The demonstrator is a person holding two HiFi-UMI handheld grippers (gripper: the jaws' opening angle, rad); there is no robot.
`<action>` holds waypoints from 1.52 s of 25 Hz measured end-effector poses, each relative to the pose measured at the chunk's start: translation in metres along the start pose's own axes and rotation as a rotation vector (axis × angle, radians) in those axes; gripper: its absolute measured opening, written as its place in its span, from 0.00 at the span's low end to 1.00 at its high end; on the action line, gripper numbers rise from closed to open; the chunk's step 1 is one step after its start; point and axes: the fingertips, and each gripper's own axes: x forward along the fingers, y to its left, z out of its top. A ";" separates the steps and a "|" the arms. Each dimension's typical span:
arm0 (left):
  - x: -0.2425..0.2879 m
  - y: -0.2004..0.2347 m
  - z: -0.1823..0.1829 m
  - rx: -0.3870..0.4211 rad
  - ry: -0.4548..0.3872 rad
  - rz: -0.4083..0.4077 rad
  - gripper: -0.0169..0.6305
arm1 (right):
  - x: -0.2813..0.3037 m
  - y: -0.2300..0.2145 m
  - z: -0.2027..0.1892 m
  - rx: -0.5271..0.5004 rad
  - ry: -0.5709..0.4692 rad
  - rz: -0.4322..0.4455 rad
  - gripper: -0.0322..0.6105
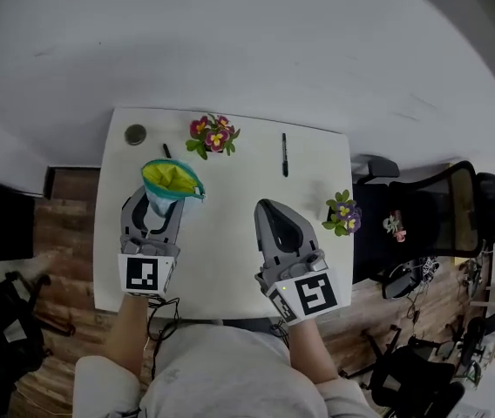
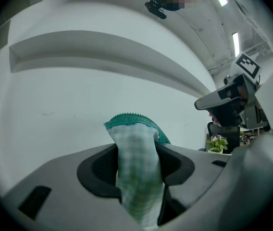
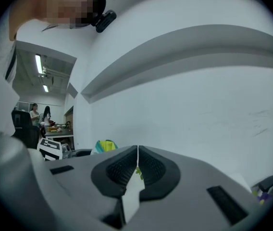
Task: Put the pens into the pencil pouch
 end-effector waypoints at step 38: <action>-0.144 0.093 -0.006 -0.102 -0.044 0.327 0.36 | 0.204 0.085 -0.175 0.193 0.781 0.317 0.23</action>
